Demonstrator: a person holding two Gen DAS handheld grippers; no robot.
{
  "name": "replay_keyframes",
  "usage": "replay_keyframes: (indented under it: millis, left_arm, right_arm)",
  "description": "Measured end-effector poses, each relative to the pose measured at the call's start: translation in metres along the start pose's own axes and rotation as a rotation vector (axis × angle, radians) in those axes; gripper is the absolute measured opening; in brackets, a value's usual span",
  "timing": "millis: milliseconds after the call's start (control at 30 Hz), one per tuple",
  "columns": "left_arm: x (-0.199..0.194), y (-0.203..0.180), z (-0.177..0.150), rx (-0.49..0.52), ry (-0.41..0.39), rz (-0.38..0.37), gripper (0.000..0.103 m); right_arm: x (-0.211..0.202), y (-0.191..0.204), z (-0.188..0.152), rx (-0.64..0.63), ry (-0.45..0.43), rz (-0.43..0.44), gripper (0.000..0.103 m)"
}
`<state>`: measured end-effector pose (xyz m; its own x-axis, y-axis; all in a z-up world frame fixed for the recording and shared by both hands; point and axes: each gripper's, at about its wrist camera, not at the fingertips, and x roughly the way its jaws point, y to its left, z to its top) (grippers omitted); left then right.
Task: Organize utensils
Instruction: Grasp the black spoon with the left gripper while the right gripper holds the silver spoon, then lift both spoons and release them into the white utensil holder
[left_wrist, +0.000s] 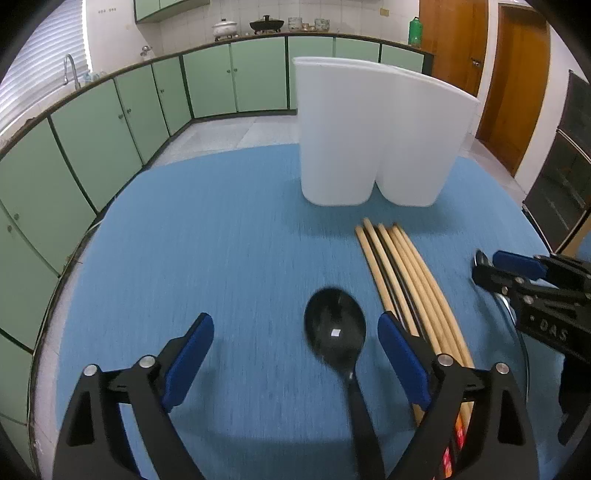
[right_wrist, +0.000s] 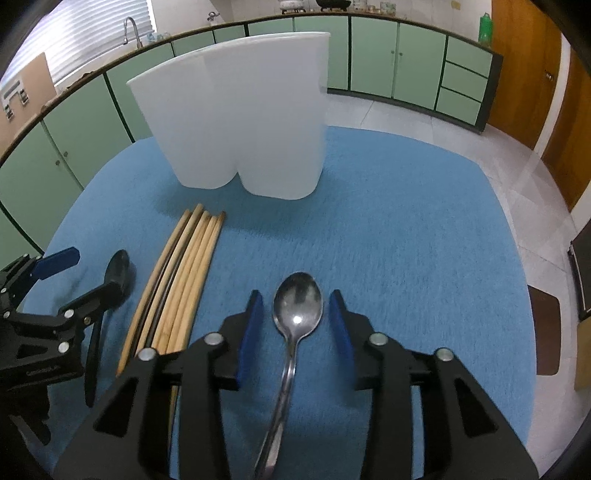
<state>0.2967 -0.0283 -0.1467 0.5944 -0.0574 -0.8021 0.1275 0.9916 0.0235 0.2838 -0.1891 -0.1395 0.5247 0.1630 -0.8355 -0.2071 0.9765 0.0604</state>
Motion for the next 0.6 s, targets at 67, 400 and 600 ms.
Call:
replay_keyframes:
  millis: [67, 400, 600]
  left_arm:
    - [0.004, -0.001, 0.004, 0.002, 0.015, 0.009, 0.089]
    - [0.016, -0.003, 0.012, -0.021, 0.051, -0.046, 0.057]
    - [0.012, -0.002, 0.009, -0.038, 0.033, -0.14, 0.035]
  right_arm:
    - [0.003, 0.0, 0.002, 0.003, 0.014, 0.003, 0.039]
    - [0.012, 0.0, 0.011, 0.015, 0.058, -0.011, 0.035]
    - [0.015, -0.004, 0.015, 0.022, 0.047, -0.006, 0.027]
